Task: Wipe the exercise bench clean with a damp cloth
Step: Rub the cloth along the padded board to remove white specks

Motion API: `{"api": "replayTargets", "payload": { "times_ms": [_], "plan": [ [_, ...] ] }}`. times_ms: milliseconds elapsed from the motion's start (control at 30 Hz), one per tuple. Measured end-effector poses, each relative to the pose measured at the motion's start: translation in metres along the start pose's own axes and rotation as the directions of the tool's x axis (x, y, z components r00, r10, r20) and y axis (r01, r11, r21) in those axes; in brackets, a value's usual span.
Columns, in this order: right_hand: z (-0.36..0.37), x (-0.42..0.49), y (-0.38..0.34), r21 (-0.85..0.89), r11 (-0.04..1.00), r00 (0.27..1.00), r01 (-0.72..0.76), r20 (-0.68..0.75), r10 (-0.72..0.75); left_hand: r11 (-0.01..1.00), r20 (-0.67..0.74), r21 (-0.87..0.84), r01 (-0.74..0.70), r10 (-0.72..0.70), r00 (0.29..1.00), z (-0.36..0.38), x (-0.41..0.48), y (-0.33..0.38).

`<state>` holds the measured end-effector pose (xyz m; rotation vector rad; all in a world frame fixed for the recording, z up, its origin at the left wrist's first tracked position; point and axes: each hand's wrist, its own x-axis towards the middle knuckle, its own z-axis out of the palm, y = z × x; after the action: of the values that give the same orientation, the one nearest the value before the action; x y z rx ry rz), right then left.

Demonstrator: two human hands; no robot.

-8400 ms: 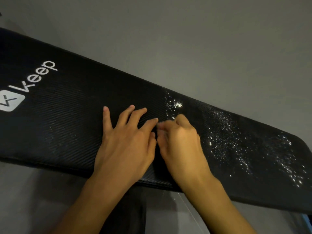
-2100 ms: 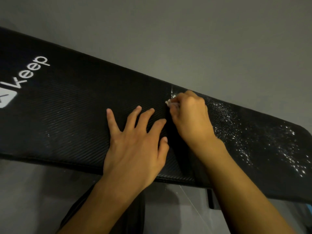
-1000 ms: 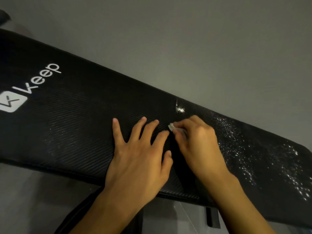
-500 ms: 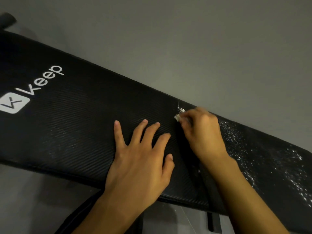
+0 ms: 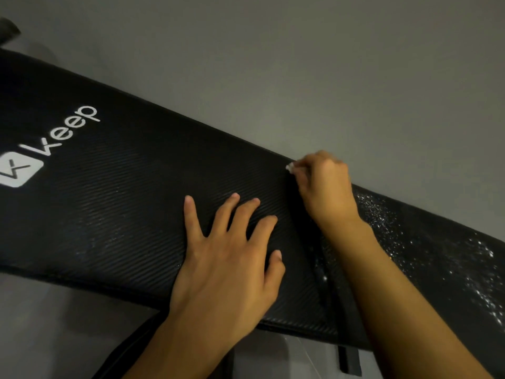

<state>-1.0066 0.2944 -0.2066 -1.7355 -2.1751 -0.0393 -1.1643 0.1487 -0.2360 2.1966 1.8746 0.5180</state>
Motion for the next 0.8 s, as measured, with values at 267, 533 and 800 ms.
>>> {"api": "replayTargets", "payload": {
  "times_ms": [267, 533, 800],
  "plan": [
    [-0.015, -0.042, -0.013, 0.086, 0.987, 0.99, 0.137, 0.023, -0.139, 1.0, 0.003, -0.015, 0.0, 0.0, 1.0, 0.001, 0.0, -0.001],
    [0.008, 0.017, -0.002, -0.019, 0.999, 0.999, -0.051, 0.001, 0.051, 1.0, 0.013, 0.0, 0.0, 0.0, 1.0, -0.002, 0.0, -0.001],
    [-0.044, -0.131, -0.027, 0.181, 0.967, 0.976, 0.178, 0.096, -0.198, 1.0, -0.006, -0.015, 0.001, -0.001, 1.0, -0.001, 0.001, -0.002]
  ]
}}
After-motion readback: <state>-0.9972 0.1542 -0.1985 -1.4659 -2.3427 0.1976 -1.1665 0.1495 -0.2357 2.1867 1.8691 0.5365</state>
